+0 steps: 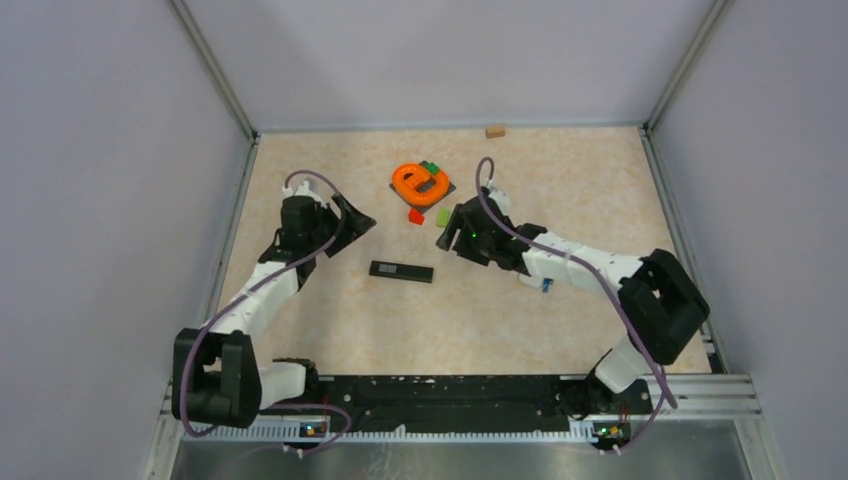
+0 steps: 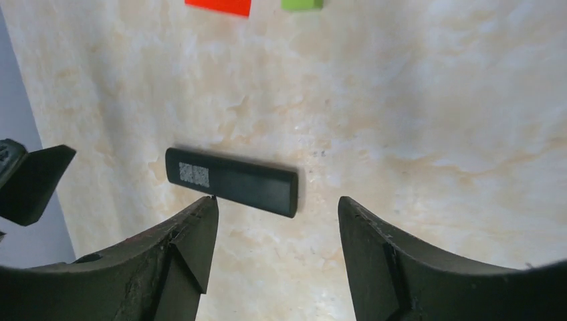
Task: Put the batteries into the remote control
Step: Move the remote control to the center of the board.
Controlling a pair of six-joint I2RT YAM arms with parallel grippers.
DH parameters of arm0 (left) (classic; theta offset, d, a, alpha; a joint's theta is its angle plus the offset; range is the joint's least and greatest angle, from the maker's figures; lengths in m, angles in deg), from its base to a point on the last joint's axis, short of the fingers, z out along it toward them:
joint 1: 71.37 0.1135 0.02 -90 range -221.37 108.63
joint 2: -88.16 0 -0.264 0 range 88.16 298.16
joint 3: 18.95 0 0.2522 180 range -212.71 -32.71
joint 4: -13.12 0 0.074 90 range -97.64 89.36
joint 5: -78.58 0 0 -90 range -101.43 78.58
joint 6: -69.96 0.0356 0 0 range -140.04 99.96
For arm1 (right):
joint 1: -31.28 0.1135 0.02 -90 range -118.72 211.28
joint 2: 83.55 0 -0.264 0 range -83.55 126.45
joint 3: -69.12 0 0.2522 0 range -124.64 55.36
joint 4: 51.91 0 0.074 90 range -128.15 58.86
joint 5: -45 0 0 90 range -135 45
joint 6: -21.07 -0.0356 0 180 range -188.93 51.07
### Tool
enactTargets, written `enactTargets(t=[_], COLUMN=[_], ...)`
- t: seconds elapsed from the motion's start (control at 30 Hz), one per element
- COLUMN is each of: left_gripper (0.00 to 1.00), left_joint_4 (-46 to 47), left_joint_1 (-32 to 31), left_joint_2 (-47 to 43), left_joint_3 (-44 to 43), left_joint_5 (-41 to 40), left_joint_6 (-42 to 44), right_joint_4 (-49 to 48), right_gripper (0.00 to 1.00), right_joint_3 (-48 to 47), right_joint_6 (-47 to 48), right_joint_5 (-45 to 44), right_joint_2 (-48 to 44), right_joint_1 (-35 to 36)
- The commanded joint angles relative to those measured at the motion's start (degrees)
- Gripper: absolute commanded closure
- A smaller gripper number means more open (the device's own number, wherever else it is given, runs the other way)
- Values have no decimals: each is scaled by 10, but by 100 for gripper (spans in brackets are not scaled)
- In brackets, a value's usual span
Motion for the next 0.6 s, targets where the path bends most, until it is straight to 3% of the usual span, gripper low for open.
enactTargets(t=[0.0, 0.1, 0.2, 0.33, 0.47, 0.57], left_gripper=[15, 2, 1, 1, 1, 1], left_joint_4=[-85, -123, -161, -181, -142, -122], left_joint_1=[0, 0, 1, 3, 5, 6], left_joint_2=[-58, -98, -135, -186, -226, -232], left_joint_3=[-43, -64, -75, -70, -42, -38], left_joint_5=[-57, -103, -204, -292, -277, -218], left_joint_6=[41, 64, 64, 57, 54, 72], right_joint_4=[95, 147, 216, 259, 231, 203], right_gripper=[32, 27, 13, 13, 13, 13], right_joint_3=[1, 20, 33, 66, 94, 92], right_joint_6=[113, 148, 150, 131, 125, 133], right_joint_5=[-63, -109, -174, -193, -162, -153], right_joint_2=[-87, -148, -184, -197, -174, -140], right_joint_1=[-49, -84, -128, -194, -239, -245])
